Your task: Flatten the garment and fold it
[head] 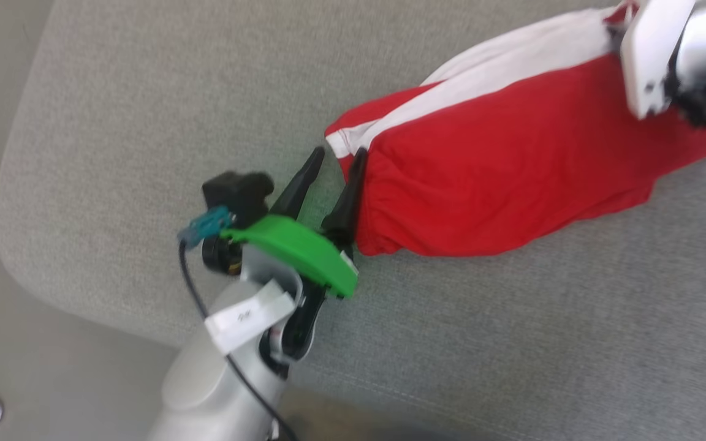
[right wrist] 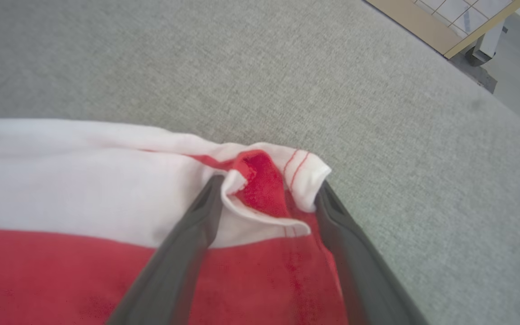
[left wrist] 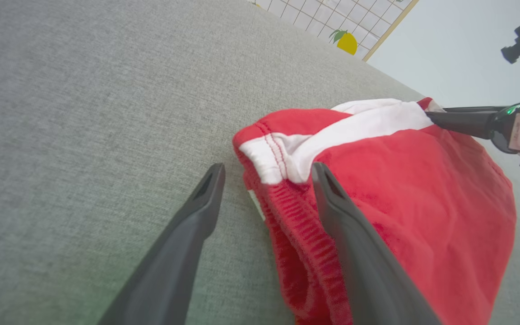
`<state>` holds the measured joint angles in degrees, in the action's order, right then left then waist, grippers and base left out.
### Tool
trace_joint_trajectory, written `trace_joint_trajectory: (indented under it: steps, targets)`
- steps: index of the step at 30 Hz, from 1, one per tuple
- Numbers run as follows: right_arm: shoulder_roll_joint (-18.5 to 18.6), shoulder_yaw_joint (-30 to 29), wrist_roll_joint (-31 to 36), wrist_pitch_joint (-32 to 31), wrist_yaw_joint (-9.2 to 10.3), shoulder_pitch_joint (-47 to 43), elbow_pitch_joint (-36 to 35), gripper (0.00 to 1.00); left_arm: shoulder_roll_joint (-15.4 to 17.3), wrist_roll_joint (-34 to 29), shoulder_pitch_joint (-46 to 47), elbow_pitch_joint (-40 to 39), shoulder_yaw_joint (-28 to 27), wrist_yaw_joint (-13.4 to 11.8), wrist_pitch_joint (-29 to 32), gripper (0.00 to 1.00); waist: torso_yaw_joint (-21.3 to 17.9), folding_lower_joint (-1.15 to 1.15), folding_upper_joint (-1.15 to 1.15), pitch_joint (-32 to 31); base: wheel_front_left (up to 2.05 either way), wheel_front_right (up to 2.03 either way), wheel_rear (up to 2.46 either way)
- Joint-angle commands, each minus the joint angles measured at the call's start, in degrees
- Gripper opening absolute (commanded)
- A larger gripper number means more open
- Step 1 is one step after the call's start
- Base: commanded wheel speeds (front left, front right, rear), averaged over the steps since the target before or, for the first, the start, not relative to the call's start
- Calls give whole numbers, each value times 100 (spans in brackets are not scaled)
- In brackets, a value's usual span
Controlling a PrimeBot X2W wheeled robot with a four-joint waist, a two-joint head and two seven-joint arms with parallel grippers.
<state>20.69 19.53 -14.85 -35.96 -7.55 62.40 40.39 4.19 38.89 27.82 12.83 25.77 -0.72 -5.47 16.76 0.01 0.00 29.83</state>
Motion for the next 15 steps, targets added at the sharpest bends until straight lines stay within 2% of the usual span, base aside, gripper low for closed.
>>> trace_joint_trajectory:
  steps: [1, 8, 11, 15]
  targets:
    - [-12, -1, -150, 100, 6, -287, -33, 100, 79, 72, -153, -74, -14, 43, -72, 100, -158, -1, 0, -406, 0, 0, 0]
    - [48, -269, -687, 870, 6, -1114, -484, 100, 339, -29, -668, -203, -125, -38, -440, 100, -238, -1, 0, -876, 0, 0, 0]
    - [-21, -524, -811, 1412, 6, -1424, -577, 100, 464, -332, -711, -114, -239, -62, -800, 100, -236, -1, 0, -974, 0, 0, 0]
    - [-147, -882, -814, 1974, 6, -1673, -464, 100, 438, -872, -673, -163, -577, 65, -945, 100, -189, -1, 0, -1035, 0, 0, 0]
